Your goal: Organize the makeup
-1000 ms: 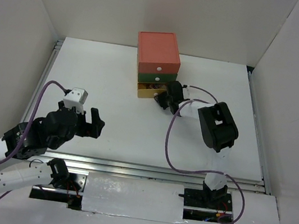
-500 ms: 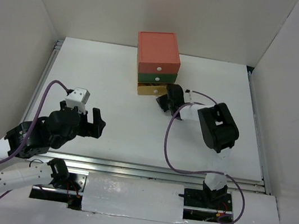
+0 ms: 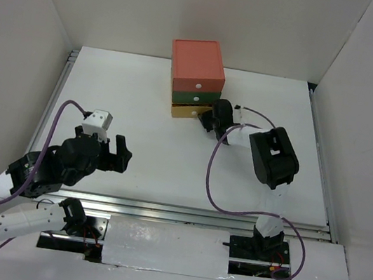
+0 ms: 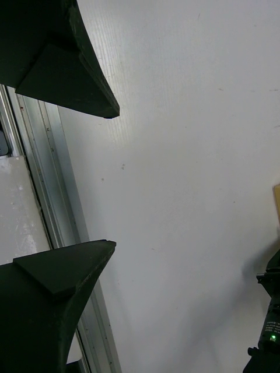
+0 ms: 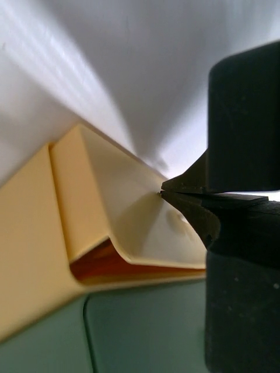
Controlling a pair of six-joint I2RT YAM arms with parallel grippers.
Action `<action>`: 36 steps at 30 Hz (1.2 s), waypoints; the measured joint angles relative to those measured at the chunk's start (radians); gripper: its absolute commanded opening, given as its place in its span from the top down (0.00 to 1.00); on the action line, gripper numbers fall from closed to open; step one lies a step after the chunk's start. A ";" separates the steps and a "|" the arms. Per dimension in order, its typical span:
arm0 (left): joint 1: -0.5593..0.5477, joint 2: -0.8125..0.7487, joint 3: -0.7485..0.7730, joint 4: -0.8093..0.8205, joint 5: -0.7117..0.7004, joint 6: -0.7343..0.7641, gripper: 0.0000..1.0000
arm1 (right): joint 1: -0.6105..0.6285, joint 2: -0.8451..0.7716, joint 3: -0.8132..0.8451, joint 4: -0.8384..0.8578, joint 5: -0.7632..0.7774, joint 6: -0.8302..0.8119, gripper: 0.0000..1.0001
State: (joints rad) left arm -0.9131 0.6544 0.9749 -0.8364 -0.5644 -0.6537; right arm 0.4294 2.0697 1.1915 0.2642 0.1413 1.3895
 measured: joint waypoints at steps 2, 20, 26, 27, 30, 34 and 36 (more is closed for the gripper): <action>0.000 0.003 0.000 0.000 0.000 0.000 0.01 | 0.000 0.006 0.017 -0.001 -0.004 -0.004 1.00; 0.000 0.011 0.000 0.000 0.000 0.000 0.01 | 0.005 0.076 0.119 -0.002 -0.055 -0.026 1.00; 0.000 0.011 0.000 0.000 0.000 0.000 0.01 | 0.010 0.084 0.119 0.005 -0.073 -0.026 1.00; 0.000 0.011 0.000 0.000 0.000 0.000 0.01 | 0.010 0.084 0.119 0.007 -0.076 -0.026 1.00; 0.000 0.010 0.000 0.000 0.000 0.000 0.01 | 0.010 0.091 0.119 0.023 -0.083 -0.026 1.00; 0.000 0.010 0.000 0.000 0.000 0.000 0.01 | 0.010 0.105 0.119 0.065 -0.106 -0.027 1.00; 0.000 0.010 0.000 0.000 0.000 0.000 0.01 | 0.010 0.111 0.119 0.087 -0.119 -0.027 1.00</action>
State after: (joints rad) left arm -0.9134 0.6643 0.9749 -0.8360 -0.5644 -0.6537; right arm 0.4393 2.1811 1.3109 0.3515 0.0223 1.3628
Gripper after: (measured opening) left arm 0.994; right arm 0.007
